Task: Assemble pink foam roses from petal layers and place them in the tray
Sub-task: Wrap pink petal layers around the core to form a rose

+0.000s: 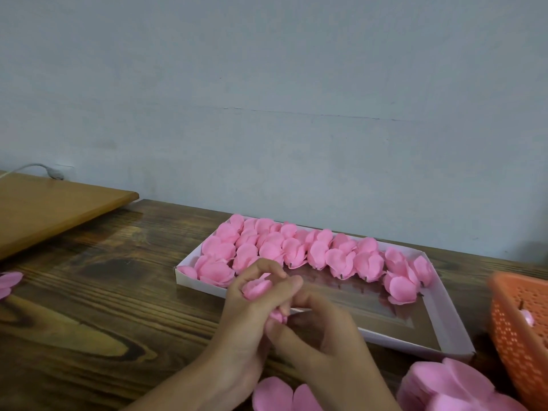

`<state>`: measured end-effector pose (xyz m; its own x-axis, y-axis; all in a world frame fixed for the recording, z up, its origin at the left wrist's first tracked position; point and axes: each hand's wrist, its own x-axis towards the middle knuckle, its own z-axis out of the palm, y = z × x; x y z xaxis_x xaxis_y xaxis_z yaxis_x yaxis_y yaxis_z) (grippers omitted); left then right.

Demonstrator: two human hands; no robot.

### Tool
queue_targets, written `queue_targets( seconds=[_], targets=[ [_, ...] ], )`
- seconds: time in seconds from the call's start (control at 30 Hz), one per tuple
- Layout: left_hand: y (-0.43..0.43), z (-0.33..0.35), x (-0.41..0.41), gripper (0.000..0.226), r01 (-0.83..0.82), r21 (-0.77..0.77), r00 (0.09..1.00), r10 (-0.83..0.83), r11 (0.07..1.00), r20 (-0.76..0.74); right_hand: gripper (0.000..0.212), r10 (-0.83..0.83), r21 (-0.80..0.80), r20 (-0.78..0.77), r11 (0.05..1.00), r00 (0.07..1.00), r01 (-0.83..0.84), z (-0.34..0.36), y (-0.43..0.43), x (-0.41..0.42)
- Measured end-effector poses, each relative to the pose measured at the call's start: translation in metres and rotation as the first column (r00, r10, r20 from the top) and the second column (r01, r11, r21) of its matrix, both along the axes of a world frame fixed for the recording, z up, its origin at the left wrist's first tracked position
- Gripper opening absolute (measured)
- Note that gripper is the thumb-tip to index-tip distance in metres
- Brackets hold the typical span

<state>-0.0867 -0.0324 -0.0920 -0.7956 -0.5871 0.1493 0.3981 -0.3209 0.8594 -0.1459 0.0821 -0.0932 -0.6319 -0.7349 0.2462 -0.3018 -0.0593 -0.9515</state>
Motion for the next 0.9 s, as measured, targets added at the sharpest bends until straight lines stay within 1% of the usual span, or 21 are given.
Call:
queue_targets(
  seconds=[0.03, 0.17, 0.27, 0.33, 0.4, 0.43, 0.47, 0.53, 0.57, 0.6, 0.67, 0.7, 0.73, 0.77, 0.83, 0.87, 0.9],
  targets=[
    [0.001, 0.001, 0.000, 0.032, 0.000, 0.004, 1.000, 0.000, 1.000, -0.004, 0.046, 0.003, -0.002, 0.008, 1.000, 1.000, -0.003, 0.000, 0.000, 0.002],
    [0.004, 0.005, 0.002, 0.034, 0.013, -0.017, 1.000, -0.013, 1.000, -0.002, 0.029, 0.051, -0.016, -0.015, 0.999, 0.999, -0.051, 0.001, -0.001, 0.005],
    [0.006, 0.007, 0.004, 0.033, 0.078, -0.051, 0.997, -0.079, 0.996, -0.016, 0.026, 0.046, -0.067, 0.049, 0.997, 0.998, -0.043, 0.002, -0.001, 0.004],
    [0.006, 0.008, 0.005, 0.036, 0.133, -0.060, 0.989, -0.136, 0.989, -0.050, 0.025, 0.068, -0.102, 0.087, 0.993, 0.994, -0.059, 0.005, -0.002, 0.005],
    [0.004, 0.008, 0.006, 0.049, 0.211, -0.105, 0.975, -0.217, 0.972, -0.052, 0.022, 0.100, -0.128, 0.091, 0.988, 0.991, -0.088, 0.008, -0.002, 0.005],
    [0.003, 0.007, 0.007, 0.054, 0.267, -0.123, 0.961, -0.274, 0.956, -0.043, 0.021, 0.120, -0.144, 0.121, 0.984, 0.985, -0.102, 0.009, -0.002, 0.004],
    [0.001, 0.007, 0.009, 0.053, 0.332, -0.136, 0.940, -0.339, 0.933, -0.029, 0.023, 0.144, -0.160, 0.172, 0.980, 0.975, -0.116, 0.010, -0.003, 0.002],
    [-0.003, 0.006, 0.011, 0.039, 0.441, -0.173, 0.892, -0.451, 0.881, -0.021, 0.034, 0.215, -0.170, 0.288, 0.970, 0.933, -0.171, 0.010, -0.003, -0.002],
    [-0.006, 0.005, 0.012, 0.032, 0.481, -0.179, 0.869, -0.494, 0.858, -0.036, 0.036, 0.253, -0.164, 0.364, 0.965, 0.896, -0.205, 0.010, -0.005, -0.003],
    [-0.009, 0.006, 0.012, 0.024, 0.523, -0.174, 0.838, -0.541, 0.834, -0.070, 0.036, 0.274, -0.156, 0.460, 0.961, 0.845, -0.227, 0.010, -0.008, -0.004],
    [-0.015, 0.005, 0.010, 0.019, 0.577, -0.159, 0.790, -0.597, 0.801, -0.139, 0.039, 0.280, -0.159, 0.676, 0.959, 0.682, -0.237, 0.008, -0.014, -0.005],
    [-0.017, 0.003, 0.009, 0.019, 0.570, -0.163, 0.794, -0.591, 0.805, -0.140, 0.035, 0.274, -0.157, 0.739, 0.958, 0.616, -0.239, 0.006, -0.016, -0.007],
    [-0.017, 0.000, 0.007, 0.018, 0.557, -0.184, 0.802, -0.582, 0.810, -0.135, 0.025, 0.274, -0.151, 0.761, 0.956, 0.588, -0.251, 0.005, -0.018, -0.009],
    [-0.017, -0.002, 0.006, 0.017, 0.549, -0.202, 0.805, -0.578, 0.811, -0.130, 0.019, 0.260, -0.132, 0.770, 0.958, 0.583, -0.254, 0.005, -0.019, -0.010],
    [-0.016, -0.005, 0.003, 0.020, 0.495, -0.210, 0.845, -0.524, 0.843, -0.108, 0.024, 0.219, -0.089, 0.792, 0.965, 0.570, -0.247, 0.005, -0.015, -0.011],
    [-0.015, -0.006, 0.001, 0.026, 0.436, -0.209, 0.883, -0.461, 0.875, -0.089, 0.030, 0.195, -0.062, 0.791, 0.968, 0.580, -0.241, 0.006, -0.012, -0.011],
    [-0.014, -0.006, -0.002, 0.032, 0.352, -0.214, 0.925, -0.374, 0.911, -0.067, 0.035, 0.165, -0.020, 0.769, 0.972, 0.617, -0.235, 0.010, -0.011, -0.010]
  ],
)
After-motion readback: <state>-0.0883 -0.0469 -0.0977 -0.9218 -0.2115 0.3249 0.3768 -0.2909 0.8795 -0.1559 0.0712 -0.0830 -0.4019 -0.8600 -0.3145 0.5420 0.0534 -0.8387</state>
